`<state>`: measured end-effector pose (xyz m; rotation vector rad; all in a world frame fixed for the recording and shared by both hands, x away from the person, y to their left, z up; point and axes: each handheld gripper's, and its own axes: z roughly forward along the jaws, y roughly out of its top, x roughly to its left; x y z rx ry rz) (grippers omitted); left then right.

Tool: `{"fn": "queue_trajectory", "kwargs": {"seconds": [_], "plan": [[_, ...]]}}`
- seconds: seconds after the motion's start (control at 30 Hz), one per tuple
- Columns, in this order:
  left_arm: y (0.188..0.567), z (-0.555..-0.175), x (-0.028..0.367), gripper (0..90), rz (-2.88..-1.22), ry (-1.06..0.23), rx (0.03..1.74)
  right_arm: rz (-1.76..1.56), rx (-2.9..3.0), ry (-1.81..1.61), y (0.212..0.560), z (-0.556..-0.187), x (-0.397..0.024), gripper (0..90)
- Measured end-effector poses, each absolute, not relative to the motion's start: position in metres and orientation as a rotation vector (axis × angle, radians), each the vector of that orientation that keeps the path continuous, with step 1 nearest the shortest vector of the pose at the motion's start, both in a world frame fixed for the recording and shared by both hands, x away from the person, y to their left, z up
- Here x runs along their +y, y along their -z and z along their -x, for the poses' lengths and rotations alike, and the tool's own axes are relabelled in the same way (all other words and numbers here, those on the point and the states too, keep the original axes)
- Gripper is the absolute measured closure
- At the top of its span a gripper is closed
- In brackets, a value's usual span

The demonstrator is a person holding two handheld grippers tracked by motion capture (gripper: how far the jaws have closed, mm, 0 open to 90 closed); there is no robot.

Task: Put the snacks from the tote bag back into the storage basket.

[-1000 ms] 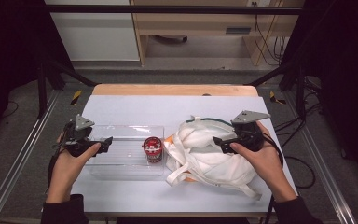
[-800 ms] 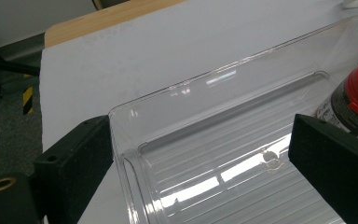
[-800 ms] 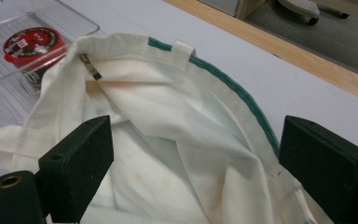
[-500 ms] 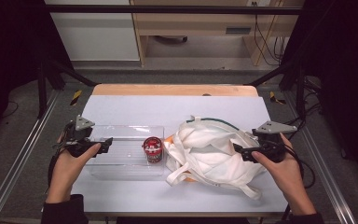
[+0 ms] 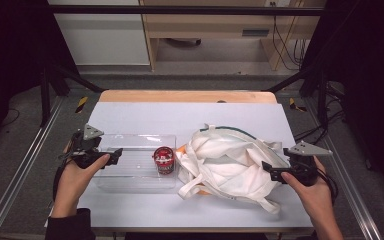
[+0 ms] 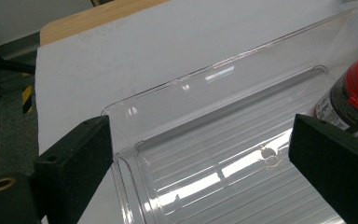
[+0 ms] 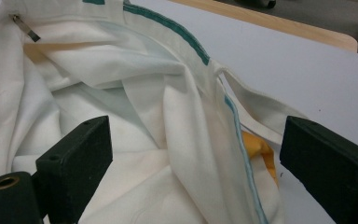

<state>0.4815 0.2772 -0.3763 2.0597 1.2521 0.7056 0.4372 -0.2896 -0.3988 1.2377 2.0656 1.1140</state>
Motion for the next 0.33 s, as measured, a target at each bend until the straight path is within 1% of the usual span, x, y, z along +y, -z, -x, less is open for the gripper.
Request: {"fn": "queue_trajectory", "kwargs": {"seconds": [0.33], "plan": [[0.377,-0.483,0.264,6.2,-2.097,-0.704,1.211,-1.283,1.998,-1.199,0.422,-0.415,-0.304,6.8]]}}
